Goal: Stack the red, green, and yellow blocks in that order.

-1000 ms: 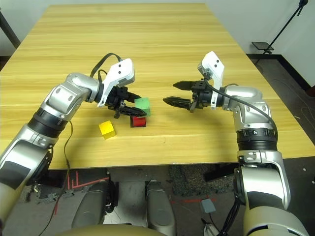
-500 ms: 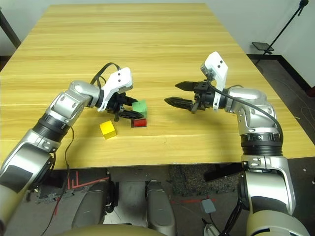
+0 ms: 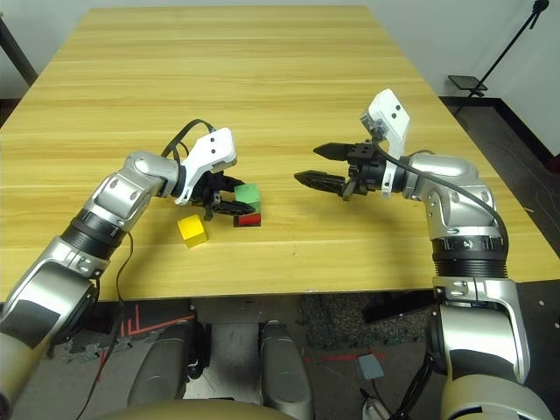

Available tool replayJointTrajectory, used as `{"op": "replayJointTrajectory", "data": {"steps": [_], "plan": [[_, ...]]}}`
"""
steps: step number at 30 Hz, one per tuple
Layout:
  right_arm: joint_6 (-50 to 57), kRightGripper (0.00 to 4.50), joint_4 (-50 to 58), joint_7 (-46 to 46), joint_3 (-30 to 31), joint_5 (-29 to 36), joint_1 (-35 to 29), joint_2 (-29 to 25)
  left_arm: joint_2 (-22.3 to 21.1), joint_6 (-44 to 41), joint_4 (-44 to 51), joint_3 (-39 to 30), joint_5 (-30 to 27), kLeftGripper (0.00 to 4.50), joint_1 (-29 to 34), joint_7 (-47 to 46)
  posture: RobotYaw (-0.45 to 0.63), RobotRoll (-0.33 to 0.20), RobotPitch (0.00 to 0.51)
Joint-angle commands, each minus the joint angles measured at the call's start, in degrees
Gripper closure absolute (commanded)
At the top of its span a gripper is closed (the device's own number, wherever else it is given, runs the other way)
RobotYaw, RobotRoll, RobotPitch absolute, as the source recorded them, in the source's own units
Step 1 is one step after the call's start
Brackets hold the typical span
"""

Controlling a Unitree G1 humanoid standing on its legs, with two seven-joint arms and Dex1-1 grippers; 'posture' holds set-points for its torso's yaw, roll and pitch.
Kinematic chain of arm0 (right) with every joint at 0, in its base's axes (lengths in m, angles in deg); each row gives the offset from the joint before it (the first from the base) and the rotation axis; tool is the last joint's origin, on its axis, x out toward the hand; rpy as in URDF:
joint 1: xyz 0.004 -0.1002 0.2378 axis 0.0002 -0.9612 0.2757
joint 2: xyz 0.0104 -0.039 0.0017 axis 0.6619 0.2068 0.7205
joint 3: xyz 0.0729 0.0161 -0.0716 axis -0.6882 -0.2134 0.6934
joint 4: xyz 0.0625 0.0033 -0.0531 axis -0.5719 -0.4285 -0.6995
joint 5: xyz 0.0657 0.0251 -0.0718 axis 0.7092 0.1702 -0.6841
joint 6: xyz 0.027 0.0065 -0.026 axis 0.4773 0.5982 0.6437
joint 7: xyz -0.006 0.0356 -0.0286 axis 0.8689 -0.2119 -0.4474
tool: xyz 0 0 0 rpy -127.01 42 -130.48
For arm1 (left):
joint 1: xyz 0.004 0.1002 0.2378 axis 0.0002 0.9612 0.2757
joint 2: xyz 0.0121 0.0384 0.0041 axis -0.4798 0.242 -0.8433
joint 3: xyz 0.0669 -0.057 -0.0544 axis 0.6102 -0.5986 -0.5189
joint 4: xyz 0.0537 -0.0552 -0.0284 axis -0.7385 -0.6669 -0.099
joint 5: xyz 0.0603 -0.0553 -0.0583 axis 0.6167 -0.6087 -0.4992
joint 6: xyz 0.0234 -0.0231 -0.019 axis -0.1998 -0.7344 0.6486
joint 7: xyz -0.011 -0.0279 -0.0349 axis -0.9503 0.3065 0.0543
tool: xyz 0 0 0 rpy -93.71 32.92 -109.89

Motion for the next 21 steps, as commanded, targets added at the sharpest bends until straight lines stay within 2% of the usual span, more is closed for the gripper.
{"op": "replayJointTrajectory", "data": {"steps": [1, 2, 3, 8, 10, 12, 17, 21], "plan": [[0.2, 0.00, 0.3, 0.0, 0.3, 0.5, 0.1, -0.4, -1.9, -3.4, 5.7, -0.4, 0.5, 0.73, 1.0, -0.3, 0.10, -0.068, 0.095], [0.0, 0.00, 0.0, 0.1, 0.3, 0.4, 0.3, -0.4, -3.1, -6.8, 9.3, -1.2, -0.1, 0.27, 1.2, -0.8, 0.11, -0.065, 0.092], [-0.1, 0.00, -0.3, 0.2, 0.4, 0.3, 0.5, -0.4, -4.3, -9.9, 12.8, -1.9, -0.7, 0.04, 1.5, -1.1, 0.12, -0.063, 0.090], [-1.6, 0.00, -2.5, 0.9, 0.8, -0.1, 1.6, -0.3, -13.2, -28.4, 30.7, -6.4, -4.2, 0.04, 4.2, -3.5, 0.15, -0.057, 0.084], [-2.0, 0.00, -3.4, 0.9, 1.0, -0.2, 2.2, 0.0, -18.0, -34.8, 37.7, -7.5, -5.5, 0.04, 7.1, -4.3, 0.16, -0.056, 0.081], [-2.5, 0.00, -4.5, 1.2, 1.4, -0.4, 2.9, 0.4, -20.8, -38.9, 42.4, -8.6, -6.9, 0.04, 10.3, -5.7, 0.18, -0.055, 0.081], [-3.7, 0.00, -7.0, 1.7, 2.2, -0.8, 4.7, 1.5, -19.5, -42.0, 45.0, -11.0, -8.2, 0.04, 16.8, -12.0, 0.19, -0.061, 0.079], [-4.2, 0.00, -8.4, 1.9, 2.8, -0.9, 5.9, 1.8, -18.0, -41.2, 45.3, -9.9, -8.7, 0.04, 18.9, -15.5, 0.20, -0.067, 0.082]]}}
